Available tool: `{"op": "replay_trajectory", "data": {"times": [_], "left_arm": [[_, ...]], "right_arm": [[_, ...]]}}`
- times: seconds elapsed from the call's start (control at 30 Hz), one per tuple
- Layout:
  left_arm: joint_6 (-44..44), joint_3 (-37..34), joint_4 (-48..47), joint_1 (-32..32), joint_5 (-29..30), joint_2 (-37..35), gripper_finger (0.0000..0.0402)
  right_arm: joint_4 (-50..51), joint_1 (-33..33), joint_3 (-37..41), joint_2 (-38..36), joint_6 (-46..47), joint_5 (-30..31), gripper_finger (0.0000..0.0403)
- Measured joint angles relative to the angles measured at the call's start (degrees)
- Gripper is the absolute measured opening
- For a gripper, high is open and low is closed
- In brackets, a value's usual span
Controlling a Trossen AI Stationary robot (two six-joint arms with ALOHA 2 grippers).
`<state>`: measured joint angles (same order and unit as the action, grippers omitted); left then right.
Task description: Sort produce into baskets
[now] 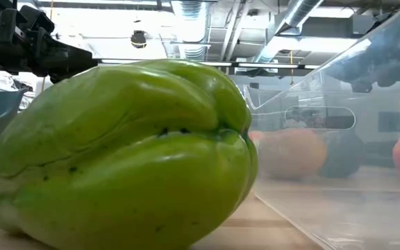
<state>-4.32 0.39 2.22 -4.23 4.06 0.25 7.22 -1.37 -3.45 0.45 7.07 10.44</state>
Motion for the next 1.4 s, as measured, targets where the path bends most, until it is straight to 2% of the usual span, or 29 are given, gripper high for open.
{"op": "replay_trajectory", "data": {"times": [1.2,1.3,1.4], "left_arm": [[0.0,0.0,0.0,0.0,0.0,0.0,0.0122],[0.0,0.0,0.0,0.0,0.0,0.0,0.0122],[0.0,0.0,0.0,0.0,0.0,0.0,0.0122]], "right_arm": [[0.0,0.0,0.0,0.0,0.0,0.0,0.0052],[0.0,0.0,0.0,0.0,0.0,0.0,0.0060],[0.0,-0.1,0.0,0.0,0.0,0.0,0.0090]]}}
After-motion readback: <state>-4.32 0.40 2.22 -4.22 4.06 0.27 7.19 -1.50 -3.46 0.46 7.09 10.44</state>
